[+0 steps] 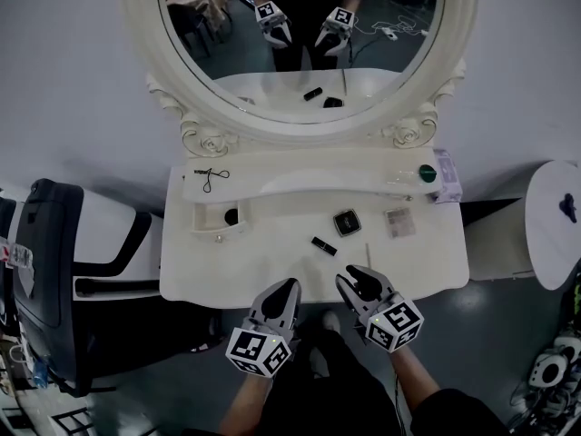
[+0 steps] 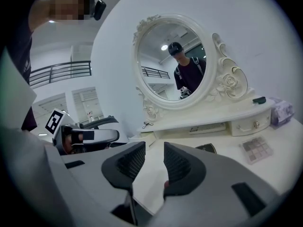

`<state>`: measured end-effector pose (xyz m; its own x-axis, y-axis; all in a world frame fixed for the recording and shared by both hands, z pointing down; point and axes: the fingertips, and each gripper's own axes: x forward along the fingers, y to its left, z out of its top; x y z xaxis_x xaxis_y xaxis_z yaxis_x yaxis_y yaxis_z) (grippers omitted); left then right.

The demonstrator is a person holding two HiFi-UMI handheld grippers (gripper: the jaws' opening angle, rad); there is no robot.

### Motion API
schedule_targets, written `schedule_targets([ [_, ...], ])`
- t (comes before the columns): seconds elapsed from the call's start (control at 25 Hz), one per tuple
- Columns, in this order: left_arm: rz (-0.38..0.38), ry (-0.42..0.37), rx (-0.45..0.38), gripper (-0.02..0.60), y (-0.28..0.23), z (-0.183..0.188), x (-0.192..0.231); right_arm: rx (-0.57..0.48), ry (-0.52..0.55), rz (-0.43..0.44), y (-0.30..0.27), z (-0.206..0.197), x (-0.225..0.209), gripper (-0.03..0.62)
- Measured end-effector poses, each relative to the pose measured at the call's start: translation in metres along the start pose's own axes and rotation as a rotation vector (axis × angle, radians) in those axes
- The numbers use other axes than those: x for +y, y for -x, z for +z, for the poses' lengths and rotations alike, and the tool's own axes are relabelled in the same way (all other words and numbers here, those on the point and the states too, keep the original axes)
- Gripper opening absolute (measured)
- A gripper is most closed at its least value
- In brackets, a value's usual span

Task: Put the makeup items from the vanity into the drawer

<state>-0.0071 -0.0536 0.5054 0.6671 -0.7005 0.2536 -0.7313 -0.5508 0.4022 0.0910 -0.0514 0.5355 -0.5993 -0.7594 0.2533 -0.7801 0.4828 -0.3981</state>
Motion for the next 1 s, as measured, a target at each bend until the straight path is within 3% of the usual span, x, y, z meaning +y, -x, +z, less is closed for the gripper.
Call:
schedule_targets([
  [0.2,0.001,-0.002,0.018,0.017,-0.013,-0.006,0.010,0.080,0.068,-0.032,-0.026,-0.010,-0.017,0.120],
  [0.68,0.013,-0.007,0.070,0.026,-0.051,-0.035,0.041,0.406,0.300,-0.047,-0.102,-0.063,-0.060,0.149],
  [1.0,0.034,0.013,0.079,0.026,-0.060,-0.043,0.057,0.533,0.340,-0.064,-0.117,-0.087,-0.076,0.149],
])
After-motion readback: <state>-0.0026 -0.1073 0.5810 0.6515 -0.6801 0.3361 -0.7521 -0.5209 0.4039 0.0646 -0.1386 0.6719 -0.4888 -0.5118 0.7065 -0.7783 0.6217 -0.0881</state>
